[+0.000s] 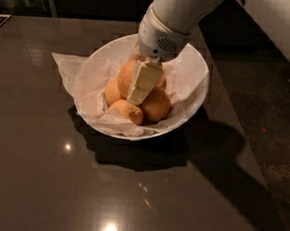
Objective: Pick orange from white bowl
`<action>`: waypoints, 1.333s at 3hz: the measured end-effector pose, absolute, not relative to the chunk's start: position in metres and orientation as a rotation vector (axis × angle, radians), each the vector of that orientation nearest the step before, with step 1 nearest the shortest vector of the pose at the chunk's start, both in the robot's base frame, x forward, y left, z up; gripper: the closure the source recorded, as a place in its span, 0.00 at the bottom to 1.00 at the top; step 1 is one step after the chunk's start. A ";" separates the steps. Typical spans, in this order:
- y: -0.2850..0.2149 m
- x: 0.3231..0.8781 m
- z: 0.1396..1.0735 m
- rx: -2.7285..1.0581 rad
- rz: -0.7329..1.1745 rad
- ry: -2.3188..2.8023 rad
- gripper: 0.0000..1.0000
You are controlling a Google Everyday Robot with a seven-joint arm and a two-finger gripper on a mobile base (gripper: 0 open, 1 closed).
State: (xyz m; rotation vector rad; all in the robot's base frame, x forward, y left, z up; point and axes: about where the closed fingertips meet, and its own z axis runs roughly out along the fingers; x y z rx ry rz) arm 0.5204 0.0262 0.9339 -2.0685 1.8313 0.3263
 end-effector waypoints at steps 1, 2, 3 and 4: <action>0.026 0.520 0.934 -2.068 0.326 1.831 0.66; 0.026 0.520 0.934 -2.068 0.326 1.831 0.88; 0.030 0.511 0.951 -2.027 0.298 1.767 1.00; 0.030 0.499 0.971 -1.985 0.273 1.709 1.00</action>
Offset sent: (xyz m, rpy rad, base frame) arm 0.0000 0.0000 0.0000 0.0000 0.0000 0.0000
